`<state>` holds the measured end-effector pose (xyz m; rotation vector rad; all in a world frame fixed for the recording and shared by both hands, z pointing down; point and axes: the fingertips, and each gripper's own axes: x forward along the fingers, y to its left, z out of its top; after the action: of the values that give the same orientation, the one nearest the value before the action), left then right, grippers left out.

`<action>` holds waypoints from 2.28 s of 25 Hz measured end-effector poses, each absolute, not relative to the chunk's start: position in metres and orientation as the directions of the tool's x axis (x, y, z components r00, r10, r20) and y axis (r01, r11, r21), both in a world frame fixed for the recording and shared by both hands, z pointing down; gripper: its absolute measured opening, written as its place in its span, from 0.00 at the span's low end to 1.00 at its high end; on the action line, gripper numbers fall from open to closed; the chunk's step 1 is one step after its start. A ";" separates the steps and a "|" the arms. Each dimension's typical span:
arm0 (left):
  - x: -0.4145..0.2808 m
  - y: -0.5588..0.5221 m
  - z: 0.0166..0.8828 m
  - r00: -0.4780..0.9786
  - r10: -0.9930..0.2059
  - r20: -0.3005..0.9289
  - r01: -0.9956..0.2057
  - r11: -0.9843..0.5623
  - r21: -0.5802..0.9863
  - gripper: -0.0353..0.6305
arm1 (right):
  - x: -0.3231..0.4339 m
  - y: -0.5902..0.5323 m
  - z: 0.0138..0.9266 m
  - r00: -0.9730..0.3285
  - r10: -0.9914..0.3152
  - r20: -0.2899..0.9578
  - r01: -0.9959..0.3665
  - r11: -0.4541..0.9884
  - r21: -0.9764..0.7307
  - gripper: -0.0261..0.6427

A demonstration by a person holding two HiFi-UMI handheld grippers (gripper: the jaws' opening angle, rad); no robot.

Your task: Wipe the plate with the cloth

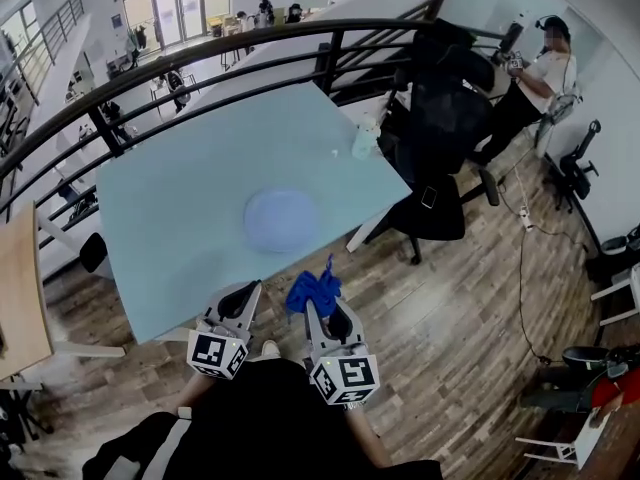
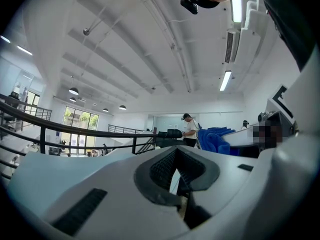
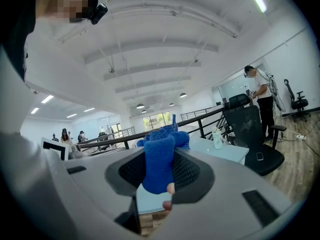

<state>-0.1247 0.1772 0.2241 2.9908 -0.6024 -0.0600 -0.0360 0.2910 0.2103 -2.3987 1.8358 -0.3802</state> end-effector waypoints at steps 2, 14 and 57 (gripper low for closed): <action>-0.123 0.166 0.225 0.917 -0.398 -0.019 -0.395 -0.914 0.093 0.05 | -0.032 0.279 0.212 0.233 -0.963 0.138 -0.938 -0.260 -0.228 0.22; -0.116 0.129 0.232 0.899 -0.437 0.002 -0.435 -0.894 0.106 0.05 | -0.023 0.238 0.221 0.192 -0.967 0.165 -0.945 -0.228 -0.235 0.22; -0.020 0.038 0.246 0.515 -0.854 0.075 -0.856 -0.508 0.096 0.05 | 0.118 0.066 0.239 -0.383 -0.901 0.206 -0.904 0.319 -0.284 0.22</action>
<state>-0.0195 0.0380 0.2465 2.6275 -1.4905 0.0279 0.1181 0.0663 0.2385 -1.7510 2.5595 -0.5618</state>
